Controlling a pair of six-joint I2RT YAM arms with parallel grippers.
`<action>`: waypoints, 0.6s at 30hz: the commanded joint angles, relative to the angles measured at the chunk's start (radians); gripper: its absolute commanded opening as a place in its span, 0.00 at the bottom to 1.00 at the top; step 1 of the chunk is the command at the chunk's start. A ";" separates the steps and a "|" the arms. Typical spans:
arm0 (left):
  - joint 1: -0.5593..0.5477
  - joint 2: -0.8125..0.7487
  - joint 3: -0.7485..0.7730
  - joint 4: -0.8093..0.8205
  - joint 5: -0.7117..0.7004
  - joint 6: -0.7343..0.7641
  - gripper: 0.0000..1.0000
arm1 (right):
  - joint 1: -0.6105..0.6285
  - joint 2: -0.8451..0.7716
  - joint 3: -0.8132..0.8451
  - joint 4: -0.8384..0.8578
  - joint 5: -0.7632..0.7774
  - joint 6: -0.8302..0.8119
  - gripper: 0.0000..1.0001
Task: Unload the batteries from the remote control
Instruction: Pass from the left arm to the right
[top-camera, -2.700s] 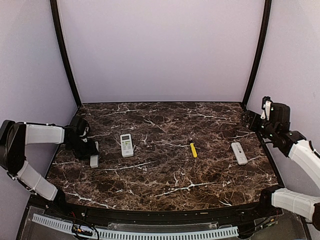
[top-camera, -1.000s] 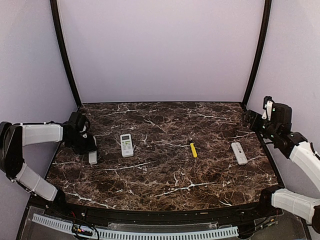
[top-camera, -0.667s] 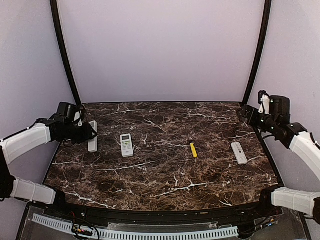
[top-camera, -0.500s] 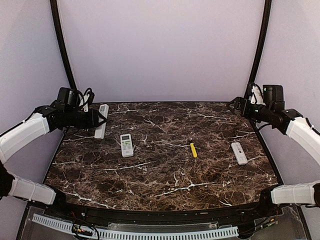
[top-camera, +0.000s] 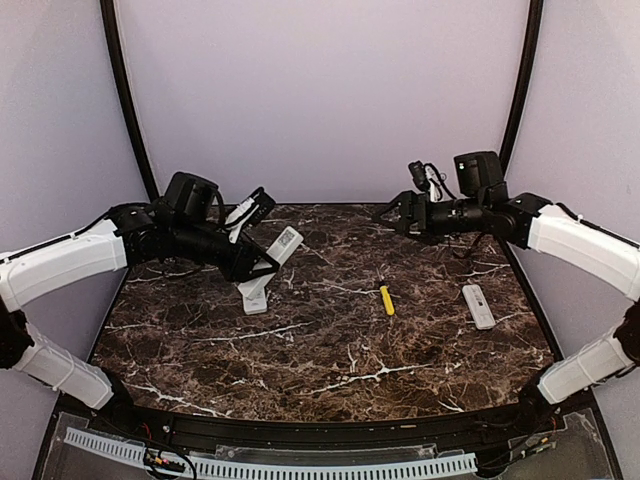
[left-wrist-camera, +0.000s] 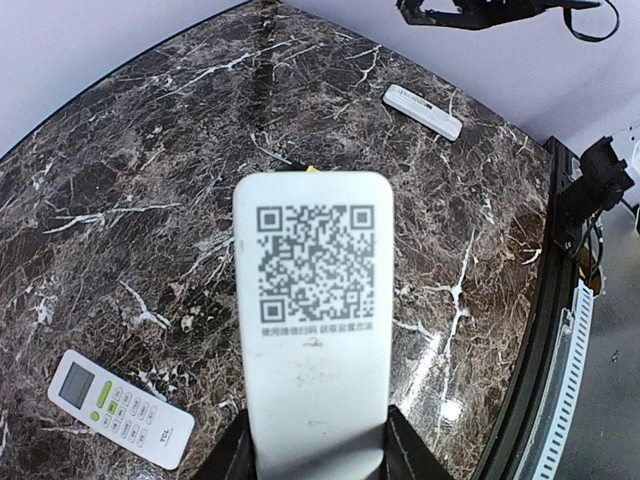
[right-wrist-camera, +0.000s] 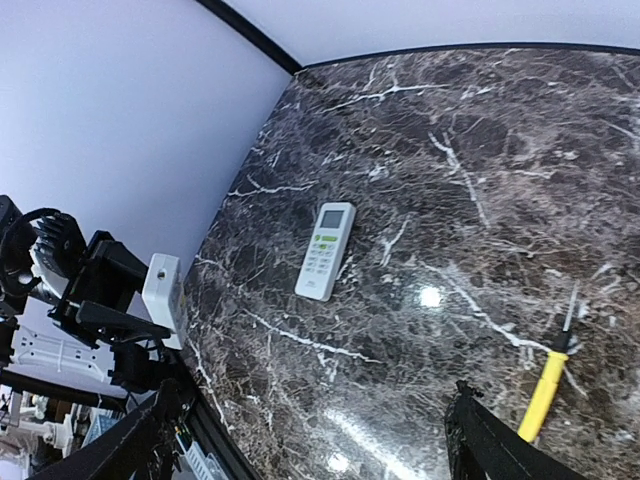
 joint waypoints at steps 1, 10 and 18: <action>-0.030 -0.020 -0.023 0.013 -0.055 0.086 0.12 | 0.083 0.081 0.039 0.144 -0.084 0.109 0.88; -0.107 0.012 -0.029 -0.001 -0.141 0.117 0.12 | 0.201 0.286 0.157 0.236 -0.149 0.170 0.77; -0.118 0.040 -0.028 -0.003 -0.148 0.119 0.11 | 0.292 0.443 0.247 0.299 -0.201 0.211 0.68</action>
